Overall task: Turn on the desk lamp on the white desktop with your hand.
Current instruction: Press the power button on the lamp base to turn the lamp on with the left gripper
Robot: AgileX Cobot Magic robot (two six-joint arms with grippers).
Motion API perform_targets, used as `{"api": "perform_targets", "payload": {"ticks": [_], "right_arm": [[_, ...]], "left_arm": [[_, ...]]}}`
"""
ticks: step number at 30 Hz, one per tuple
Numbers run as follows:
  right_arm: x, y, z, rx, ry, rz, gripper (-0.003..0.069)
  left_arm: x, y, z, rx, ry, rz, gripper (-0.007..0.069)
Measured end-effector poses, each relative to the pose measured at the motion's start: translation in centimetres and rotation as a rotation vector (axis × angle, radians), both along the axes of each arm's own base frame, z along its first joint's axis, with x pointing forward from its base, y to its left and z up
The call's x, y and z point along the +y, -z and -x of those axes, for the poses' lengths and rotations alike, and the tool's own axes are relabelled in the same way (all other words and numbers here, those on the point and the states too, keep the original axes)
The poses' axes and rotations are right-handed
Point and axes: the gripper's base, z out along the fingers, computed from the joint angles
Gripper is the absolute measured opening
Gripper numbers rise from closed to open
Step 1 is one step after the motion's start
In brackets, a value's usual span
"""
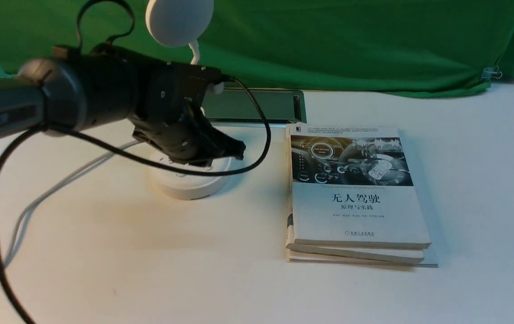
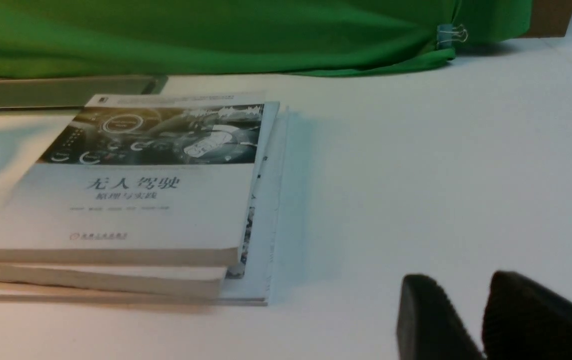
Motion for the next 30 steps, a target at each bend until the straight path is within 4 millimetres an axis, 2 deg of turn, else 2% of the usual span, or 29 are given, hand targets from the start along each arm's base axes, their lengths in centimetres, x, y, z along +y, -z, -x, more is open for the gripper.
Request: {"api": "perform_targets", "payload": {"ticks": [4, 10, 23, 30], "right_arm": [[0.0, 0.0, 0.0, 0.000, 0.000, 0.000, 0.0241], [0.0, 0.0, 0.0, 0.000, 0.000, 0.000, 0.0241], [0.0, 0.0, 0.0, 0.000, 0.000, 0.000, 0.0241], [0.0, 0.0, 0.0, 0.000, 0.000, 0.000, 0.0241]], "left_arm": [[-0.4, 1.5, -1.5, -0.024, -0.004, -0.031, 0.0027], [-0.3, 3.4, -2.2, -0.013, -0.019, -0.063, 0.0027], [-0.3, 3.5, -2.5, -0.016, -0.071, -0.003, 0.0027], [-0.1, 4.4, -2.0, -0.014, -0.072, 0.004, 0.0027]]}}
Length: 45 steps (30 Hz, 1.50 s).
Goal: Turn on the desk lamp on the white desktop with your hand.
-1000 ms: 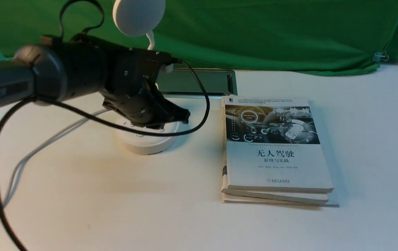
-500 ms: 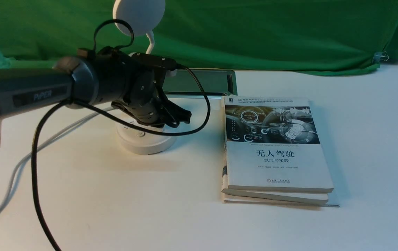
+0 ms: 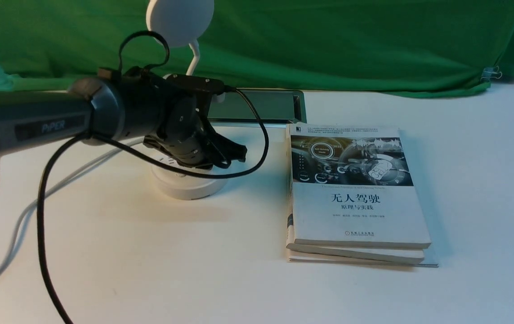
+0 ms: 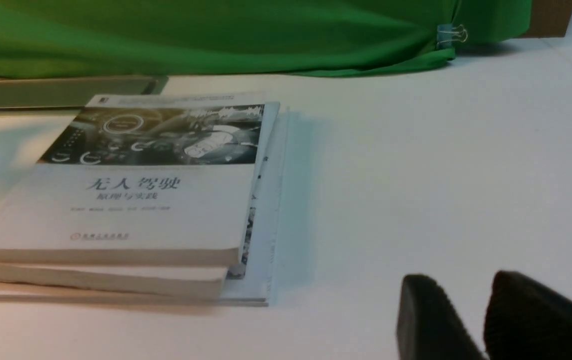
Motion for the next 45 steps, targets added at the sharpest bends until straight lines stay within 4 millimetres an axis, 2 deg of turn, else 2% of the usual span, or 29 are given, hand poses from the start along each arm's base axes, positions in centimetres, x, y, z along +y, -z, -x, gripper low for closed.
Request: {"api": "perform_targets", "payload": {"ticks": [9, 14, 18, 20, 21, 23, 25, 27, 29, 30, 31, 32, 33, 34, 37, 41, 44, 45], "right_arm": [[0.0, 0.0, 0.0, 0.000, 0.000, 0.000, 0.0241], [0.0, 0.0, 0.0, 0.000, 0.000, 0.000, 0.0241], [0.0, 0.0, 0.0, 0.000, 0.000, 0.000, 0.0241], [0.0, 0.0, 0.0, 0.000, 0.000, 0.000, 0.0241], [0.0, 0.0, 0.0, 0.000, 0.000, 0.000, 0.0241], [0.0, 0.0, 0.0, 0.000, 0.000, 0.000, 0.0241], [0.0, 0.0, 0.0, 0.000, 0.000, 0.000, 0.0241], [0.0, 0.0, 0.0, 0.000, 0.000, 0.000, 0.0241], [0.0, 0.0, 0.0, 0.000, 0.000, 0.000, 0.0241], [0.0, 0.0, 0.0, 0.000, 0.000, 0.000, 0.0241], [0.0, 0.0, 0.0, 0.000, 0.000, 0.000, 0.0241], [0.0, 0.0, 0.0, 0.000, 0.000, 0.000, 0.0241], [0.0, 0.0, 0.0, 0.000, 0.000, 0.000, 0.0241], [0.0, 0.0, 0.0, 0.000, 0.000, 0.000, 0.0241], [0.0, 0.0, 0.0, 0.000, 0.000, 0.000, 0.0241], [0.0, 0.0, 0.0, 0.000, 0.000, 0.000, 0.0241], [0.0, 0.0, 0.0, 0.000, 0.000, 0.000, 0.0241], [0.0, 0.0, 0.0, 0.000, 0.000, 0.000, 0.0241]], "left_arm": [[0.1, 0.7, 0.2, 0.004, -0.015, 0.015, 0.0027], [0.1, 0.3, 0.1, -0.010, -0.013, 0.019, 0.0029], [-0.1, -1.0, 0.6, -0.015, -0.010, 0.024, 0.0036], [-0.3, -2.3, 1.2, -0.025, -0.001, 0.029, 0.0038], [-0.9, -4.3, 2.2, -0.046, 0.014, 0.048, 0.0039], [-1.2, -5.2, 2.7, -0.045, 0.019, 0.060, 0.0040], [-2.2, -6.3, 4.6, -0.006, 0.059, 0.078, 0.0041], [-3.0, -5.8, 6.5, 0.049, 0.119, 0.074, 0.0041], [-3.9, -4.6, 9.4, 0.123, 0.200, 0.069, 0.0041], [-4.0, -4.5, 9.7, 0.130, 0.207, 0.068, 0.0041], [-4.4, -4.1, 12.3, 0.168, 0.265, 0.070, 0.0041], [-4.4, -4.3, 13.6, 0.173, 0.291, 0.075, 0.0041], [-4.3, -4.4, 13.9, 0.171, 0.295, 0.076, 0.0041], [-4.1, -5.4, 15.7, 0.149, 0.326, 0.095, 0.0041], [-2.5, -8.8, 19.5, 0.028, 0.375, 0.177, 0.0041], [1.2, -13.4, 24.3, -0.213, 0.410, 0.331, 0.0041], [4.1, -14.7, 26.9, -0.372, 0.406, 0.427, 0.0041], [5.1, -14.3, 27.7, -0.424, 0.397, 0.455, 0.0041]]}}
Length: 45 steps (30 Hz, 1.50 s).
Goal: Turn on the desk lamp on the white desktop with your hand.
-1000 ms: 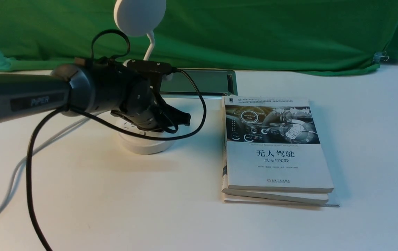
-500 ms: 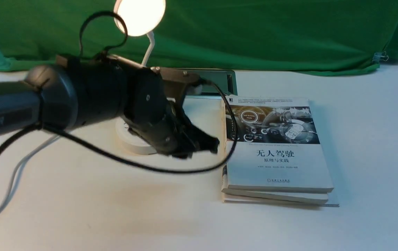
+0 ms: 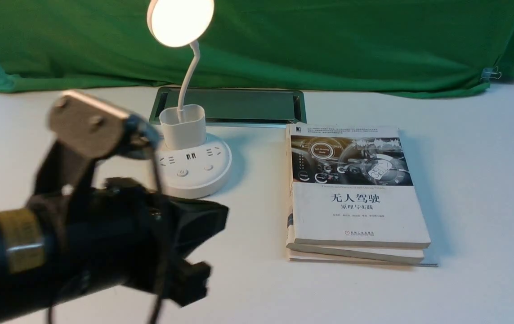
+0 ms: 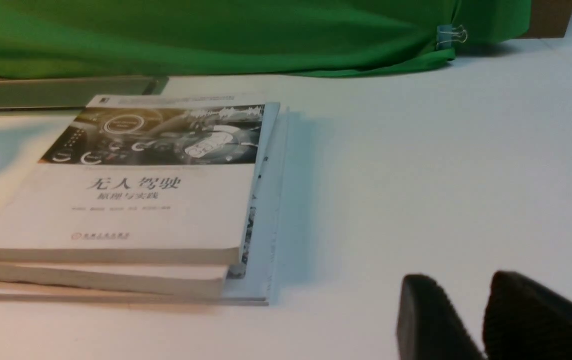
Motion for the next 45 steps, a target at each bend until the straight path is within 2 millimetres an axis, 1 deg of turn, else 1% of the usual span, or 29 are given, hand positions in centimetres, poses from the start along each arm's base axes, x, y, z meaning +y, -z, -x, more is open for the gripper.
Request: {"api": "perform_targets", "payload": {"ticks": [2, 3, 4, 5, 7, 9, 12, 13, 14, 16, 17, 18, 21, 23, 25, 26, 27, 28, 31, 34, 37, 39, 40, 41, 42, 43, 45], "right_arm": [[0.0, 0.0, 0.0, 0.000, 0.000, 0.000, 0.0241], [0.0, 0.0, 0.0, 0.000, 0.000, 0.000, 0.0241], [0.0, 0.0, 0.0, 0.000, 0.000, 0.000, 0.0241], [0.0, 0.0, 0.0, 0.000, 0.000, 0.000, 0.0241], [0.0, 0.0, 0.0, 0.000, 0.000, 0.000, 0.0241], [0.0, 0.0, 0.0, 0.000, 0.000, 0.000, 0.0241], [0.0, 0.0, 0.0, 0.000, 0.000, 0.000, 0.0241], [0.0, 0.0, 0.0, 0.000, 0.000, 0.000, 0.0241], [0.0, 0.0, 0.0, 0.000, 0.000, 0.000, 0.0241], [0.0, 0.0, 0.0, 0.000, 0.000, 0.000, 0.0241], [0.0, 0.0, 0.0, 0.000, 0.000, 0.000, 0.0241], [0.0, 0.0, 0.0, 0.000, 0.000, 0.000, 0.0241], [0.0, 0.0, 0.0, 0.000, 0.000, 0.000, 0.0241], [0.0, 0.0, 0.0, 0.000, 0.000, 0.000, 0.0241], [0.0, 0.0, 0.0, 0.000, 0.000, 0.000, 0.0241], [0.0, 0.0, 0.0, 0.000, 0.000, 0.000, 0.0241], [0.0, 0.0, 0.0, 0.000, 0.000, 0.000, 0.0241], [0.0, 0.0, 0.0, 0.000, 0.000, 0.000, 0.0241], [0.0, 0.0, 0.0, 0.001, 0.000, 0.000, 0.0241], [0.0, 0.0, 0.0, 0.000, 0.000, 0.000, 0.0241], [0.0, 0.0, 0.0, 0.000, 0.000, 0.000, 0.0241], [0.0, 0.0, 0.0, 0.000, 0.000, 0.000, 0.0241], [0.0, 0.0, 0.0, 0.000, 0.000, 0.000, 0.0241], [0.0, 0.0, 0.0, 0.000, 0.000, 0.000, 0.0241], [0.0, 0.0, 0.0, 0.000, 0.000, 0.000, 0.0241], [0.0, 0.0, 0.0, 0.000, 0.000, 0.000, 0.0241], [0.0, 0.0, 0.0, 0.000, 0.000, 0.000, 0.0241]], "left_arm": [[1.8, 0.6, 1.5, -0.087, -0.013, 0.057, 0.0041], [1.9, 0.4, 1.6, -0.101, -0.014, 0.068, 0.0041], [3.0, 1.4, 2.5, -0.155, -0.018, 0.084, 0.0041], [3.7, 2.5, 3.1, -0.183, -0.021, 0.089, 0.0042], [4.5, 3.6, 3.7, -0.203, -0.022, 0.092, 0.0043], [5.2, 5.5, 4.5, -0.200, -0.021, 0.080, 0.0044], [5.9, 7.2, 5.0, -0.212, -0.019, 0.069, 0.0043], [6.0, 7.4, 5.1, -0.220, -0.018, 0.066, 0.0043], [6.3, 7.9, 5.4, -0.264, -0.009, 0.050, 0.0043], [6.8, 8.2, 5.9, -0.359, 0.010, 0.009, 0.0043], [6.9, 8.2, 5.9, -0.361, 0.009, 0.011, 0.0043], [7.3, 8.2, 6.2, -0.439, 0.014, -0.022, 0.0045], [8.4, 8.0, 6.8, -0.565, -0.029, -0.043, 0.0045], [9.1, 8.2, 7.0, -0.586, -0.085, -0.027, 0.0045], [9.9, 8.5, 7.3, -0.577, -0.173, 0.008, 0.0045], [9.9, 8.5, 7.3, -0.572, -0.184, 0.015, 0.0045], [10.5, 8.7, 7.3, -0.572, -0.270, 0.039, 0.0045], [10.5, 8.8, 7.3, -0.572, -0.280, 0.042, 0.0045], [11.1, 9.5, 6.9, -0.614, -0.429, 0.052, 0.0045], [11.7, 9.6, 6.7, -0.618, -0.554, 0.088, 0.0045], [12.3, 10.1, 6.5, -0.552, -0.650, 0.066, 0.0045], [12.5, 10.9, 6.4, -0.456, -0.697, 0.045, 0.0045], [12.6, 11.1, 6.4, -0.435, -0.700, 0.039, 0.0045], [12.6, 11.9, 6.4, -0.350, -0.712, 0.026, 0.0045], [12.6, 12.0, 6.4, -0.337, -0.713, 0.026, 0.0045], [12.6, 12.7, 6.4, -0.271, -0.706, -0.016, 0.0045], [12.6, 13.1, 6.5, -0.245, -0.691, -0.053, 0.0045]]}}
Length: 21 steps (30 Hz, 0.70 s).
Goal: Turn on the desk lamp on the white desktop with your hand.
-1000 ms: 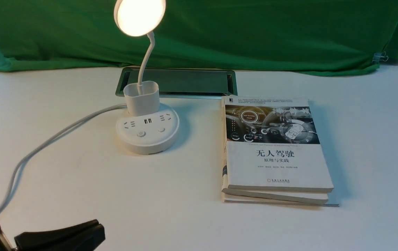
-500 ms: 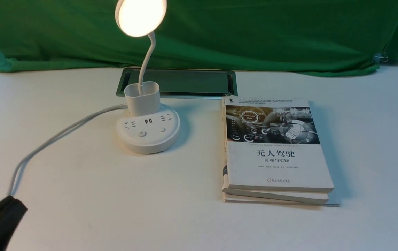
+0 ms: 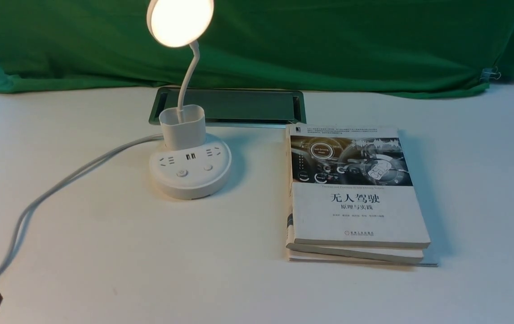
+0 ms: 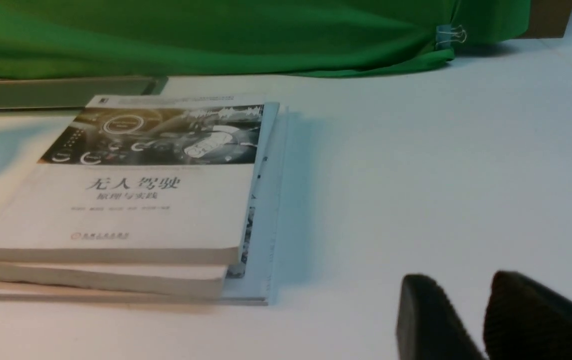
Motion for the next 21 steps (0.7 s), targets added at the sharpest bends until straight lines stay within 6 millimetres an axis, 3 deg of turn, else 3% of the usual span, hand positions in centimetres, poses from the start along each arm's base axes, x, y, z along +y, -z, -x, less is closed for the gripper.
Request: {"api": "perform_targets", "payload": {"ticks": [21], "right_arm": [[0.00, -0.01, 0.00, -0.001, 0.000, 0.000, 0.0241]], "left_arm": [[-0.07, -0.34, -0.05, -0.039, 0.009, -0.004, 0.0052]]}}
